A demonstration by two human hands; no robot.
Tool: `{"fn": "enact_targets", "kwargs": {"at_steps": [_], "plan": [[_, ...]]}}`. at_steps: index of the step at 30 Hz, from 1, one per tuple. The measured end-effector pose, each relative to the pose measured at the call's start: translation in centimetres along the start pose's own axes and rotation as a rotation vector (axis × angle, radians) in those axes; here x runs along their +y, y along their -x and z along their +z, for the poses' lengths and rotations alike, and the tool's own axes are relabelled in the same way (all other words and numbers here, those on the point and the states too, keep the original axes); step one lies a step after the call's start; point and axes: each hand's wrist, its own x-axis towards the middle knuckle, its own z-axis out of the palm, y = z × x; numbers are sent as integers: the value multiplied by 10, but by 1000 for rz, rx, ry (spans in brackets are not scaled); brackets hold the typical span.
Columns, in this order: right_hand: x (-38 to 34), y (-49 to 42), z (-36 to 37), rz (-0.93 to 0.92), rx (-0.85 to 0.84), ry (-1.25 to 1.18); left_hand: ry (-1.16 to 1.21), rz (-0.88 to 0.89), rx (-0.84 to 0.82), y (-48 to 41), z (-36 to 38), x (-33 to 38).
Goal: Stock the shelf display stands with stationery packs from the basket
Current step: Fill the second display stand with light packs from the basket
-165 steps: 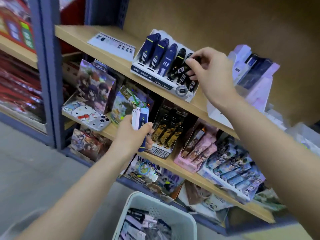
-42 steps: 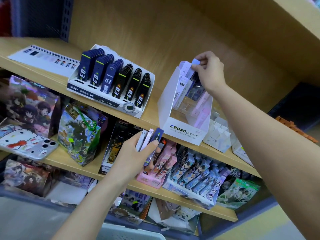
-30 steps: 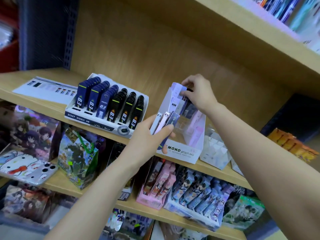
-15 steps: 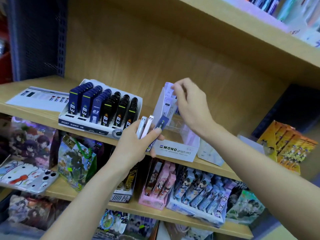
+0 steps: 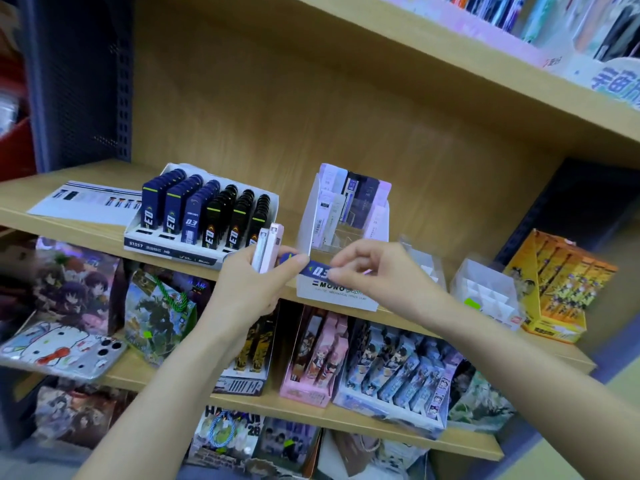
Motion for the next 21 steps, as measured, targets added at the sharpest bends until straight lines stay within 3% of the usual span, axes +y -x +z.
{"fn": "enact_targets", "kwargs": {"at_steps": [3, 10, 16, 21], "plan": [[2, 5, 15, -46, -81, 88, -96, 47, 30, 5, -2, -4], [-10, -3, 49, -90, -101, 102, -243, 62, 95, 17, -24, -5], [-37, -28, 69, -155, -3, -81, -75, -71, 279, 18, -69, -12], [-63, -68, 96, -277, 165, -14, -60, -92, 358, 25, -100, -17]]}}
